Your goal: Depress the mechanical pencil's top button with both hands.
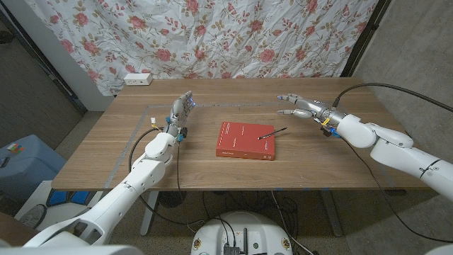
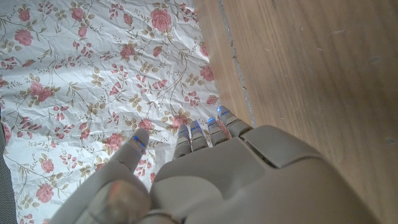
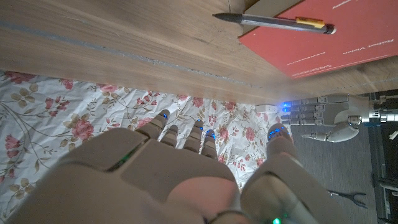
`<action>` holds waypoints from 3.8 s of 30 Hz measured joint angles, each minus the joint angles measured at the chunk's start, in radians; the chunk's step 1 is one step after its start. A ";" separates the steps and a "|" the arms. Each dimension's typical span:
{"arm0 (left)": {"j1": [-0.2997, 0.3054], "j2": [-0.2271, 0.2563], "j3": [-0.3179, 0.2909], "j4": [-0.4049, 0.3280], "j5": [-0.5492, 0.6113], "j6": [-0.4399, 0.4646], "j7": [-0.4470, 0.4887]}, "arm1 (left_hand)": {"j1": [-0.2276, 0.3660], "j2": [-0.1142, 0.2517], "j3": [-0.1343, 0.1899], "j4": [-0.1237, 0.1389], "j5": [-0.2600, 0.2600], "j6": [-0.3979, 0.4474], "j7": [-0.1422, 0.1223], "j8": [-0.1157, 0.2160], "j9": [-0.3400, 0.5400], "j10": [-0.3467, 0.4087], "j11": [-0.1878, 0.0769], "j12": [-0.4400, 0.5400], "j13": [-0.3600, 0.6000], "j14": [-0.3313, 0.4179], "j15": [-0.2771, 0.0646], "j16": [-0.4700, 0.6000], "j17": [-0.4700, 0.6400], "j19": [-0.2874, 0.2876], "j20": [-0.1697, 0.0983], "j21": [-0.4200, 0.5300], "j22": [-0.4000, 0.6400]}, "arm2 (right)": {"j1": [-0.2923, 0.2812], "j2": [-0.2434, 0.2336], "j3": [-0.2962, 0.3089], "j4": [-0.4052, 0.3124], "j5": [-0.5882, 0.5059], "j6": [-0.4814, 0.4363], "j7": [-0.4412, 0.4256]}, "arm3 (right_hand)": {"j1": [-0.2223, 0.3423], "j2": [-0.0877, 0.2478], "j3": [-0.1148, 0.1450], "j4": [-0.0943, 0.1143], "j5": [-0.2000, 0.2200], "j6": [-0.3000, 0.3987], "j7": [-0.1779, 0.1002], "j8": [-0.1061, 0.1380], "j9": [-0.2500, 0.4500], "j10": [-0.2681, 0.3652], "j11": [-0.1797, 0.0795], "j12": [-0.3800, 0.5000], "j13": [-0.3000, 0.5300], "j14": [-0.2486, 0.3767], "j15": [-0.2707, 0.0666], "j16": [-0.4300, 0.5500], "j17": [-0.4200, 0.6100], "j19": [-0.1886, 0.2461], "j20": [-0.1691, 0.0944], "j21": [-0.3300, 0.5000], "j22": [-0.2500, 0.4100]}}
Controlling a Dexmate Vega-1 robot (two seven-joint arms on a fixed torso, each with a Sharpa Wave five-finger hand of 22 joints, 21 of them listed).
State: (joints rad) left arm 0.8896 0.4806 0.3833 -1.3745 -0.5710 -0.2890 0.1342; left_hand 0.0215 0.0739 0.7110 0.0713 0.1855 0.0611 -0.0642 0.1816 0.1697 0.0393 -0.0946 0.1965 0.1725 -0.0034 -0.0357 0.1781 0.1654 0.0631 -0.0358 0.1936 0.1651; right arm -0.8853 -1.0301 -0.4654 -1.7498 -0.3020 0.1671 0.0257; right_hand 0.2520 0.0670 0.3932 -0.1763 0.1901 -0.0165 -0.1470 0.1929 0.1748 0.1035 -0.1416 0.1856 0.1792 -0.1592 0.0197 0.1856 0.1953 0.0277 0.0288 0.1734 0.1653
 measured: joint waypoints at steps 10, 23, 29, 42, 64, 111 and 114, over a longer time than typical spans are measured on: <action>0.017 0.010 0.000 -0.031 0.019 0.009 0.034 | 0.000 0.000 0.000 0.000 0.000 0.009 0.002 0.000 0.000 0.005 0.005 0.000 0.000 0.004 0.004 0.000 0.000 0.001 -0.001 0.000 0.000 | 0.001 -0.038 0.005 -0.083 -0.036 -0.075 0.069 | 0.128 -0.022 0.046 -0.018 0.047 0.040 -0.015 0.020 0.005 0.043 0.000 0.015 0.005 0.025 0.024 0.018 0.000 0.029 0.029 0.012 -0.003; 0.035 0.019 -0.003 -0.061 0.033 0.028 0.060 | 0.000 0.000 0.004 0.004 0.000 0.013 -0.002 0.000 0.000 0.009 0.002 0.000 0.000 0.004 0.004 0.000 0.000 0.013 -0.002 0.000 0.000 | 0.011 -0.074 -0.002 -0.182 -0.132 -0.173 0.155 | 0.229 -0.095 0.060 -0.015 0.022 0.122 -0.039 0.045 0.005 0.113 -0.012 0.022 0.005 0.080 0.014 0.034 -0.005 0.067 0.052 0.016 -0.002; 0.039 0.019 -0.005 -0.063 0.034 0.028 0.065 | 0.000 0.000 0.004 0.004 0.000 0.016 0.002 0.000 0.000 0.009 0.002 0.000 0.000 0.004 0.004 0.000 0.000 0.013 -0.002 0.000 0.000 | 0.027 -0.086 -0.020 -0.227 -0.188 -0.203 0.202 | 0.268 -0.129 0.068 -0.015 0.006 0.138 -0.022 0.051 0.005 0.129 -0.018 0.022 0.005 0.100 0.003 0.034 -0.005 0.085 0.048 0.016 -0.002; 0.049 0.019 -0.011 -0.074 0.035 0.028 0.078 | 0.000 0.000 0.008 0.008 0.000 0.016 0.002 0.000 0.000 0.009 0.002 0.000 0.000 0.007 0.007 0.000 0.000 0.013 -0.002 0.000 0.000 | 0.066 -0.087 -0.051 -0.257 -0.293 -0.223 0.303 | 0.367 -0.158 0.089 -0.014 0.004 0.181 -0.021 0.063 0.004 0.186 -0.035 0.022 0.005 0.144 -0.018 0.041 -0.005 0.119 0.042 0.016 -0.002; 0.083 0.032 -0.029 -0.121 0.036 0.047 0.119 | -0.003 0.003 0.005 0.020 0.000 0.025 0.000 0.000 0.000 0.021 0.000 0.000 0.000 0.012 0.002 0.000 0.000 0.012 -0.002 0.000 0.000 | 0.119 -0.039 -0.114 -0.248 -0.489 -0.215 0.379 | 0.459 -0.185 0.101 -0.001 -0.009 0.271 -0.062 0.070 0.004 0.273 -0.066 0.030 0.005 0.204 -0.043 0.049 -0.009 0.156 0.027 0.016 0.000; 0.129 0.039 -0.040 -0.185 0.043 0.085 0.174 | -0.003 0.003 0.007 0.026 0.000 0.030 0.005 0.000 0.000 0.027 0.005 0.000 0.000 0.022 0.003 0.000 0.000 0.027 0.002 0.000 0.000 | 0.147 0.004 -0.161 -0.155 -0.632 -0.155 0.377 | 0.533 -0.156 0.089 0.011 -0.009 0.458 -0.070 0.096 0.014 0.463 -0.076 0.021 0.005 0.370 -0.060 0.066 -0.007 0.234 -0.008 0.016 0.000; 0.129 0.037 -0.040 -0.182 0.043 0.083 0.173 | -0.003 0.003 0.007 0.026 0.000 0.030 0.005 0.000 0.000 0.032 0.000 0.000 0.000 0.022 0.003 0.000 0.000 0.027 0.001 0.000 0.000 | 0.146 0.006 -0.163 -0.151 -0.641 -0.154 0.363 | 0.554 -0.161 0.088 0.011 -0.004 0.483 -0.070 0.105 0.014 0.487 -0.078 0.021 0.005 0.390 -0.061 0.069 -0.007 0.244 -0.011 0.016 0.000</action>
State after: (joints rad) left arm 1.0189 0.5175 0.3433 -1.5567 -0.5279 -0.2057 0.3074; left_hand 0.0189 0.0766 0.7177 0.0977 0.1854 0.0912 -0.0588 0.1815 0.1696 0.0714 -0.0945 0.1965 0.1727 0.0183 -0.0323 0.1781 0.1650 0.0905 -0.0347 0.1936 0.1650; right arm -0.7396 -1.0246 -0.6284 -1.9004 -0.9430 0.0135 0.3886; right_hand 0.8057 -0.0944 0.4814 -0.1656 0.1856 0.4662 -0.2170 0.2980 0.1887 0.5906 -0.2196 0.2070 0.1837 0.2310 -0.0413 0.2547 0.1887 0.2722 0.0181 0.1890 0.1651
